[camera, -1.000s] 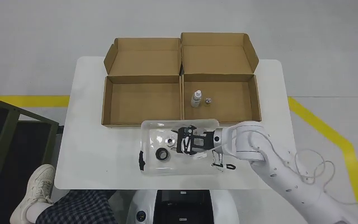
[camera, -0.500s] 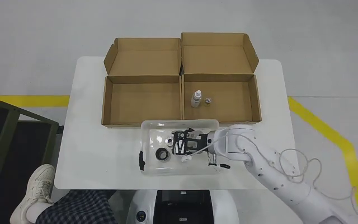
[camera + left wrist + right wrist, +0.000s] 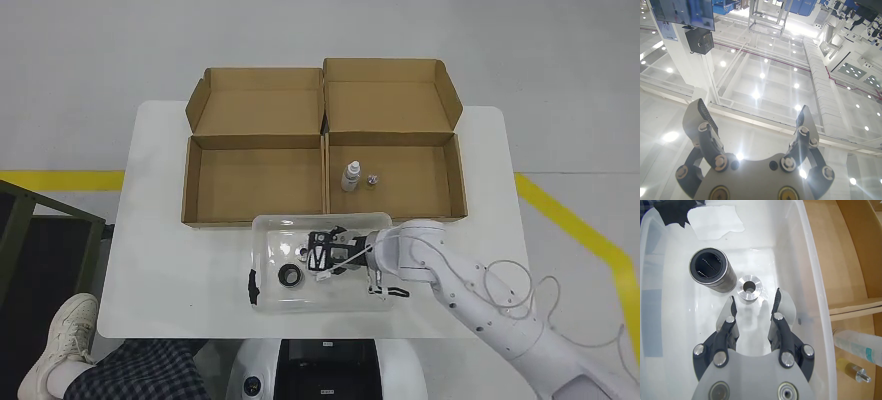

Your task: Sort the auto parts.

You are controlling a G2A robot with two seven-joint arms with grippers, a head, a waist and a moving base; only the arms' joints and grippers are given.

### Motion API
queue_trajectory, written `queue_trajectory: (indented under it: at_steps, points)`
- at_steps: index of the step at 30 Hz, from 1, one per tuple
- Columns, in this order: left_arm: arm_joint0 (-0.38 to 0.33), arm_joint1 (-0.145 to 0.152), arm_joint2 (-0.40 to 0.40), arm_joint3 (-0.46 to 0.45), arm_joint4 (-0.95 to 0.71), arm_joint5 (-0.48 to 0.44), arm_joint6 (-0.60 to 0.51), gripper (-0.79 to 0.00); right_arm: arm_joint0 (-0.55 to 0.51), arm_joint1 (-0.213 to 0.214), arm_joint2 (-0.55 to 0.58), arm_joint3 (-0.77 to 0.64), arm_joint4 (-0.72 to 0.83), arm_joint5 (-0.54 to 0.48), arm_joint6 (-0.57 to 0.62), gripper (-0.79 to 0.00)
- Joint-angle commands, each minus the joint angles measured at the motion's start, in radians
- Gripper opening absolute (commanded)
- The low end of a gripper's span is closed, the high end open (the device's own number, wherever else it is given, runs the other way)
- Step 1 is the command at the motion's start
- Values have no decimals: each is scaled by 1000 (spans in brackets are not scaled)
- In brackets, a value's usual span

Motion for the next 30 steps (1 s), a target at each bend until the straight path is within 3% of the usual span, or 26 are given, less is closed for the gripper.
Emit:
queue_trajectory:
  at_steps: [1, 25, 28, 30]
  points:
    - [0, 0, 0, 0, 0, 0, 0, 0, 5, -5, -7, 9, -2, 2, -3, -419]
    - [0, 0, 0, 0, 0, 0, 0, 0, 64, -72, -82, 101, -20, 25, -30, -419]
    - [0, 0, 0, 0, 0, 0, 0, 0, 66, -76, -80, 110, -17, 22, -26, -493]
    - [0, 0, 0, 0, 0, 0, 0, 0, 66, -78, -78, 112, -14, 18, -22, -677]
